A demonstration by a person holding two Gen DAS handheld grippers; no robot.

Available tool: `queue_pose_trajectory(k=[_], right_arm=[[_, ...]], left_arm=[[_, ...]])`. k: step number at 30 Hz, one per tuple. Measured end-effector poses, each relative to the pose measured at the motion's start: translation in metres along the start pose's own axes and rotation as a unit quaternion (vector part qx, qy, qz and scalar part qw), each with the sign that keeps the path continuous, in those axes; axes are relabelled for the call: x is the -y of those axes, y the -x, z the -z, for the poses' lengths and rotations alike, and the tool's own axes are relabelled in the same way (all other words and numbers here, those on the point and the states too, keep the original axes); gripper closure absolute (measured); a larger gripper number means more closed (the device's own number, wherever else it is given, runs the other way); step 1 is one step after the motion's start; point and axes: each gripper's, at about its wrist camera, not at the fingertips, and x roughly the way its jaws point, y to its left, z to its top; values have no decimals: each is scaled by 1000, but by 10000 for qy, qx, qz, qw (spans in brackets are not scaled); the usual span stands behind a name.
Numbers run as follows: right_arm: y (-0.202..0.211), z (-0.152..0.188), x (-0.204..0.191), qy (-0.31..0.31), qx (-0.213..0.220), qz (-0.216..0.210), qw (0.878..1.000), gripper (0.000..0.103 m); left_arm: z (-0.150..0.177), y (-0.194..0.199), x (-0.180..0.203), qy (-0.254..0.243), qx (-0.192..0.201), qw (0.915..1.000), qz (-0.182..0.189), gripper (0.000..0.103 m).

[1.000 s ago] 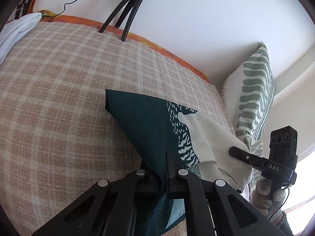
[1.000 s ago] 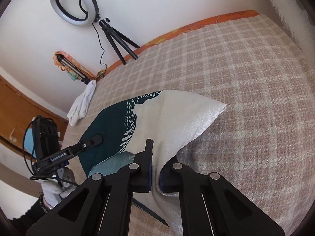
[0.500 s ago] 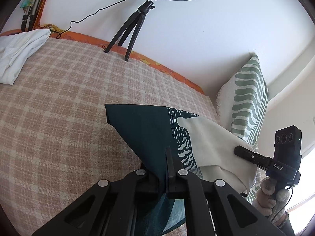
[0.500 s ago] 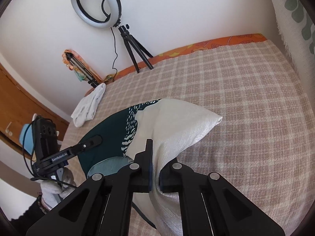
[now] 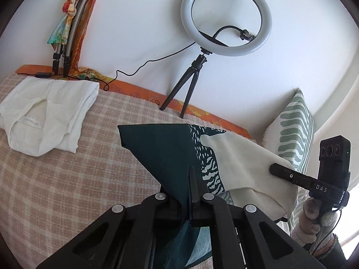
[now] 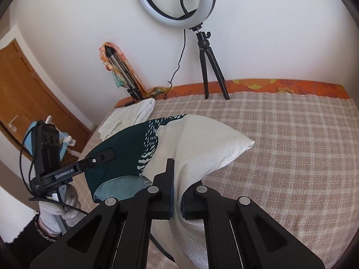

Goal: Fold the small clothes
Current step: 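Lift and carry the folded bundle toward the tripod end of the bed with both tools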

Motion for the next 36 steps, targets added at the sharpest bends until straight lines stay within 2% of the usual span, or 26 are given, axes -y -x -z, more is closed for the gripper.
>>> queue_pose_trajectory(k=[13,23,28,32,36], right_arm=[[-121,-80,-109,686,55,-226,9974,100],[-209,-118,-165,900,61,-308,9954,100],[-251,-117,-180,951,-74,-274,9951,100],[-280,-112,-184,962,-192,-243,9949,100],[-308,-102,-180,910,-414,-83,9950,100]], left_arm=[[-100,53,-121,-65,641,9942,-858,103],[-161,63,-207,-151,854,9861,-1414,103],[-169,51,-252,6,770,9863,-1462,103],[-163,33,-286,174,636,9841,-1648,103],[-148,11,-321,503,308,9821,-1788,102]])
